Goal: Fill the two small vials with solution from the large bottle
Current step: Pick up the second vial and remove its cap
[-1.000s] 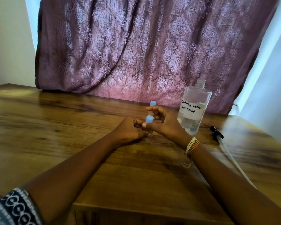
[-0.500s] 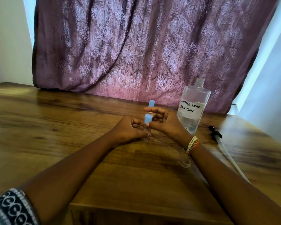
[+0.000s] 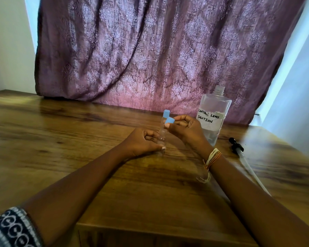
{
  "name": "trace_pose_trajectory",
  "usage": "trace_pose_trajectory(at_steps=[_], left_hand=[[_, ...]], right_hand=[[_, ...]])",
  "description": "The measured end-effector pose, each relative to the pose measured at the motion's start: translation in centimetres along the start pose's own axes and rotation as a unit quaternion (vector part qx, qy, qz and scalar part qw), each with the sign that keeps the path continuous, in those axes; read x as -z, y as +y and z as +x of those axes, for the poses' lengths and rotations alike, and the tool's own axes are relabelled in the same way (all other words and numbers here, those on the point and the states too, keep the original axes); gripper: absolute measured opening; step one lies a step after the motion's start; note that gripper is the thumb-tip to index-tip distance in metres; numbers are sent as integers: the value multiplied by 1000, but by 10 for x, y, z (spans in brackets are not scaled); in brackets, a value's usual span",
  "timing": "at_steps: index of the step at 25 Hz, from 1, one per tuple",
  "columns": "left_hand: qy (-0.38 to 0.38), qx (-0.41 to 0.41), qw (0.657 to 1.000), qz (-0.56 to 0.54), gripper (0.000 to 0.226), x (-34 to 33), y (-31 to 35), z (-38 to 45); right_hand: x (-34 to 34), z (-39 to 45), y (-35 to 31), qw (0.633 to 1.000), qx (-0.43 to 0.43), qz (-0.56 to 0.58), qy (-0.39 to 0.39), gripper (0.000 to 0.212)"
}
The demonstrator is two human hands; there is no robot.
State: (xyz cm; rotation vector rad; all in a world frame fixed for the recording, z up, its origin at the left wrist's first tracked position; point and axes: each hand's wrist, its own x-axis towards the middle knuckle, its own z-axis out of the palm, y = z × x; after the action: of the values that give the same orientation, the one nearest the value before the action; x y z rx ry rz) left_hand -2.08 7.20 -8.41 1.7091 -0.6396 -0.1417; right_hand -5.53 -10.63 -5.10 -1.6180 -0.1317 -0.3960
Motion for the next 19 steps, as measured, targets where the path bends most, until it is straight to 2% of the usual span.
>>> trace_pose_trajectory(at_steps=[1,3,6,8,10,12,16,17,19], left_hand=[[0,2,1000,0,25,0,-1,0],[2,8,1000,-1,25,-1,-1,1],[1,11,1000,3,30,-1,0,0],[-3,13,1000,8,31,0,2,-1],[-6,14,1000,11,31,0,3,-2],[-5,16,1000,10,32,-1,5,-2],[-3,23,1000,7,34,-1,4,-3],[-4,22,1000,6,34,-1,3,-3],[-1,23,1000,6,33,-2,4,-3]], right_hand=[[3,2,2,1000,1,-13,14,27],[11,4,10,990,40,-135,29,19],[14,5,21,923,130,-362,-4,14],[12,6,28,885,135,-445,-41,20],[10,10,34,877,100,-469,-41,26],[8,12,37,891,64,-450,-9,31],[10,10,33,899,39,-436,2,57],[12,9,27,902,46,-430,14,58],[18,8,8,905,99,-406,76,40]])
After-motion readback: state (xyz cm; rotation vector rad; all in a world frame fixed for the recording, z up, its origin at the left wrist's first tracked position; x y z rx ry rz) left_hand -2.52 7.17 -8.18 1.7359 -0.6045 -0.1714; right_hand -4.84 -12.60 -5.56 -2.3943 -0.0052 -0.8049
